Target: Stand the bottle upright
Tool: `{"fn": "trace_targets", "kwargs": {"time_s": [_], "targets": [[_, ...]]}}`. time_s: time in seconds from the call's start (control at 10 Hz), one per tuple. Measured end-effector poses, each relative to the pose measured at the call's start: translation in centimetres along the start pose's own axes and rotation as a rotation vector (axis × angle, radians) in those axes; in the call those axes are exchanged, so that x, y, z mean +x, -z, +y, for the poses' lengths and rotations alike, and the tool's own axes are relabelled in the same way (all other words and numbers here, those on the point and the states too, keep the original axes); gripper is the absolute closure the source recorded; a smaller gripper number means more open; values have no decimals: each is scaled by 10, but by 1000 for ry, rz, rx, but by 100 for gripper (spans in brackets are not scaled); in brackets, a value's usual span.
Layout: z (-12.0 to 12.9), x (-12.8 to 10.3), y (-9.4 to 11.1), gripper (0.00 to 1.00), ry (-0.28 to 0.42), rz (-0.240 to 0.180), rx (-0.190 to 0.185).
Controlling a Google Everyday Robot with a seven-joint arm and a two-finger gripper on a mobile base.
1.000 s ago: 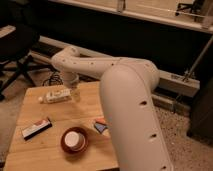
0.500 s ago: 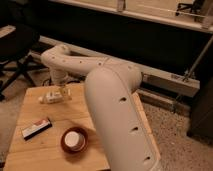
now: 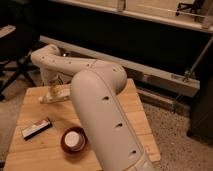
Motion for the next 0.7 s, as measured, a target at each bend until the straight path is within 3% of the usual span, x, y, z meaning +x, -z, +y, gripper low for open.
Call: {"fn": "trace_targets", "kwargs": {"time_s": [0.2,0.3,0.7], "targets": [[-12,-12,-3,20,-22,-72,18],[-15,-13,-5,20,-25,-80,20],[-23,-22,-21,20,-5,-32,5]]}}
